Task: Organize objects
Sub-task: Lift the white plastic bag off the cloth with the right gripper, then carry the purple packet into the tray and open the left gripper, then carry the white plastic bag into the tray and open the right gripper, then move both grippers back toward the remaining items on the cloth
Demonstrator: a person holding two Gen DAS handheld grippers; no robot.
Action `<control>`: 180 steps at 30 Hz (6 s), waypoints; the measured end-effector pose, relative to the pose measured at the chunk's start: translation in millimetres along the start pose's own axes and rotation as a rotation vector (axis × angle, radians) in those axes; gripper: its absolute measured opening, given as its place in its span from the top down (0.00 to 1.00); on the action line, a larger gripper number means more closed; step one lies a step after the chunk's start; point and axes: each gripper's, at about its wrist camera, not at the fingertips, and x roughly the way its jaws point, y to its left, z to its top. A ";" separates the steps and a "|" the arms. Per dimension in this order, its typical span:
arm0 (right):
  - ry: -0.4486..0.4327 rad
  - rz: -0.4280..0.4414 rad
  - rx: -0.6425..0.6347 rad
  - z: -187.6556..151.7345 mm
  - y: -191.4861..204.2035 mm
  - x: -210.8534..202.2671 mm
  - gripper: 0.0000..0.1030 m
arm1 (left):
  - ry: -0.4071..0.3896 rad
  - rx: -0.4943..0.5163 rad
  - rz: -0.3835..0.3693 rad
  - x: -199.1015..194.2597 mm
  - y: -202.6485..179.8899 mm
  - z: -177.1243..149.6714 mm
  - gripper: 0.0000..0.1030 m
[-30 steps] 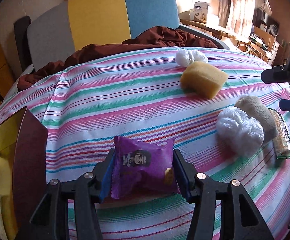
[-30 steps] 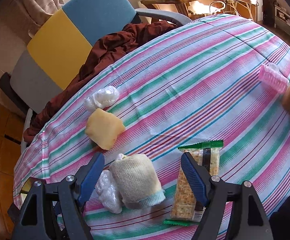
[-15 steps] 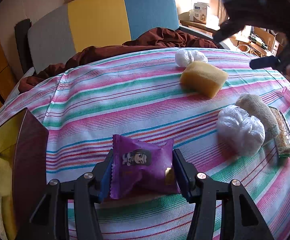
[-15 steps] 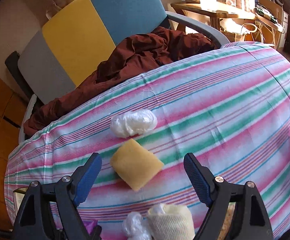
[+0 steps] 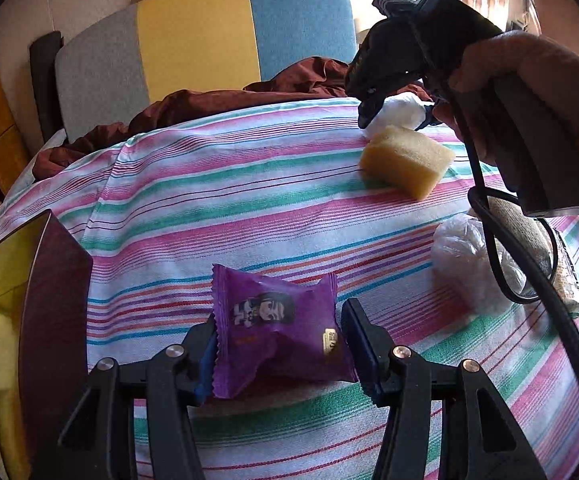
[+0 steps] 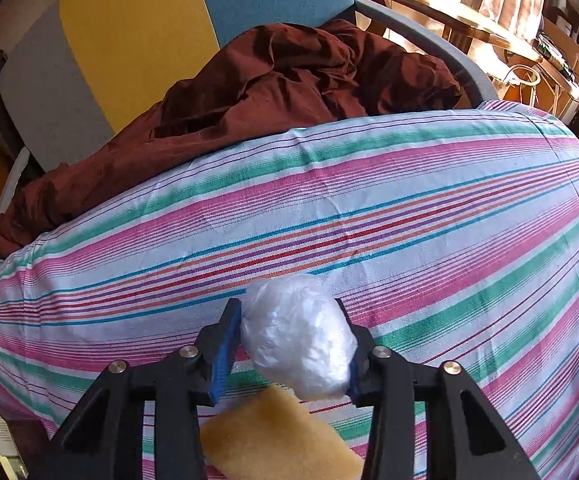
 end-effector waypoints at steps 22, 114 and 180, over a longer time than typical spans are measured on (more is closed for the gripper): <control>0.089 0.156 -0.038 -181.0 -33.2 -103.2 0.61 | -0.016 0.006 0.009 0.2 -2.2 -1.5 0.46; 0.149 0.292 -0.209 -186.9 12.7 -76.7 0.62 | 0.107 -0.373 0.142 -72.0 300.5 -25.0 0.51; -0.044 0.378 -0.631 -267.0 247.4 -139.8 0.20 | -0.134 -0.452 0.323 -214.3 272.8 -140.1 0.34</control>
